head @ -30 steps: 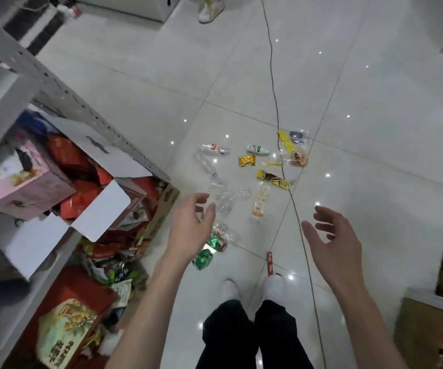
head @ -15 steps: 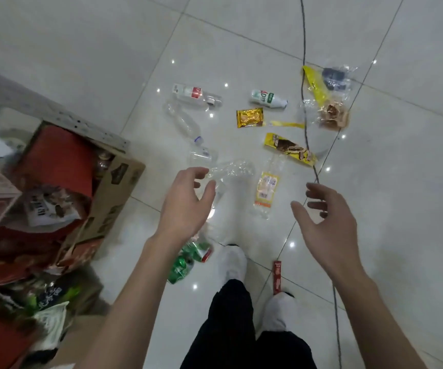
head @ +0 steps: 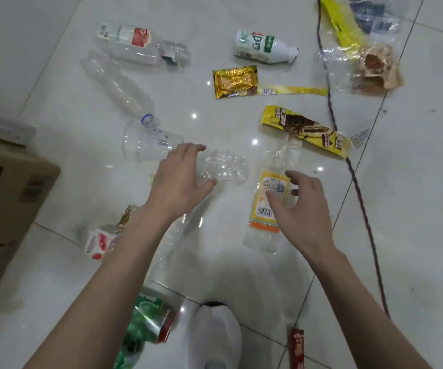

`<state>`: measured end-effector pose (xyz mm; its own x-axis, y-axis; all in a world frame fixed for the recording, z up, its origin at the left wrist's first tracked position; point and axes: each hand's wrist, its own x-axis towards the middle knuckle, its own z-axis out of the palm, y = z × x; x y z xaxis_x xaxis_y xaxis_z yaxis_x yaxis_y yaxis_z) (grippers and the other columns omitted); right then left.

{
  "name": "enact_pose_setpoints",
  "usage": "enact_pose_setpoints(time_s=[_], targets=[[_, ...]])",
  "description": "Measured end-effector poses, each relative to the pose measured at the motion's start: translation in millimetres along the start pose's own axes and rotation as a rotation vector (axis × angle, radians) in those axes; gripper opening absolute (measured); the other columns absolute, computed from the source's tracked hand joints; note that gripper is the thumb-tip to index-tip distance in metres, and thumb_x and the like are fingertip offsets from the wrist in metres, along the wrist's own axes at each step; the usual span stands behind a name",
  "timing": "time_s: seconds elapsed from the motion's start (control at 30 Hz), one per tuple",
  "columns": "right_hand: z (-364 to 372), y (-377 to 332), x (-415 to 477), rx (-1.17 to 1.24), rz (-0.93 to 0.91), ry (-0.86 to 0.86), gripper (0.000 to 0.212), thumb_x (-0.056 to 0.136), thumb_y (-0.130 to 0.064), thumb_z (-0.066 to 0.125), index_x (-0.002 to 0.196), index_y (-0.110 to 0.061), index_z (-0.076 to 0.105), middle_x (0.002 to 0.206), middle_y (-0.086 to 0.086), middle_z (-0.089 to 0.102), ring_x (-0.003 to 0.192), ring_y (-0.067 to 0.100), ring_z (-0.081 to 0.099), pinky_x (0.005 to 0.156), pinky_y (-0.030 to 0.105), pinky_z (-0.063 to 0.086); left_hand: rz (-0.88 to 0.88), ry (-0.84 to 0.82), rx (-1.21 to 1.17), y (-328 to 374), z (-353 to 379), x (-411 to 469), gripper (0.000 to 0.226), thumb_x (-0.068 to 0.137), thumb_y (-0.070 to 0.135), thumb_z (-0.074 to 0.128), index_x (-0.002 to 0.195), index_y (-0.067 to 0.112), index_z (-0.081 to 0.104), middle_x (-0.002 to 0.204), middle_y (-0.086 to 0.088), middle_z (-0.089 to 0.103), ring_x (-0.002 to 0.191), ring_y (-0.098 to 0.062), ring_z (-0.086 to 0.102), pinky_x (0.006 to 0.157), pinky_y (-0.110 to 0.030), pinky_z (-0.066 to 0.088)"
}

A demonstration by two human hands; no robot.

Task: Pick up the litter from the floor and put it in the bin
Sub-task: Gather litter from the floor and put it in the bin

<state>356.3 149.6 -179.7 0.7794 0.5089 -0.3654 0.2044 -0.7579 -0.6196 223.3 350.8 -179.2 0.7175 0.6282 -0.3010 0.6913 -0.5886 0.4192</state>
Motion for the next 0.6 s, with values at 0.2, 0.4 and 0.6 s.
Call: enact_pose_setpoints(time_s=[0.2, 0.4, 0.6], targets=[[44.0, 18.5, 19.9, -0.18, 0.046, 0.103, 0.076, 0.076, -0.057, 0.067, 0.14, -0.024, 0.042, 0.135, 0.007, 0.039, 0.116, 0.029, 0.05, 0.099, 0.045, 0.045, 0.127, -0.069, 0.26, -10.5, 37.4, 21.3, 0.096, 0.067, 0.047, 0.078, 0.147, 0.023, 0.031, 0.15, 0.0, 0.034, 0.136, -0.024, 0.031, 0.11, -0.036, 0.02], [72.0, 18.6, 21.4, -0.333, 0.054, 0.161, 0.086, 0.068, -0.058, 0.072, 0.138, -0.019, 0.041, 0.134, 0.015, 0.039, 0.115, 0.036, 0.042, 0.095, 0.044, 0.04, 0.13, -0.042, 0.282, -11.6, 45.8, 29.6, 0.081, 0.068, 0.034, 0.074, 0.14, 0.025, 0.041, 0.133, -0.002, 0.046, 0.12, -0.028, 0.046, 0.101, -0.036, 0.028], [69.5, 17.9, 20.2, -0.314, 0.062, 0.156, 0.084, 0.07, -0.044, 0.069, 0.142, -0.018, 0.036, 0.138, 0.017, 0.034, 0.118, 0.036, 0.036, 0.095, 0.046, 0.039, 0.124, 0.062, 0.293, -5.4, 43.8, 34.0, 0.08, 0.066, 0.048, 0.075, 0.138, 0.028, 0.044, 0.126, -0.006, 0.05, 0.112, -0.029, 0.049, 0.097, -0.038, 0.031]])
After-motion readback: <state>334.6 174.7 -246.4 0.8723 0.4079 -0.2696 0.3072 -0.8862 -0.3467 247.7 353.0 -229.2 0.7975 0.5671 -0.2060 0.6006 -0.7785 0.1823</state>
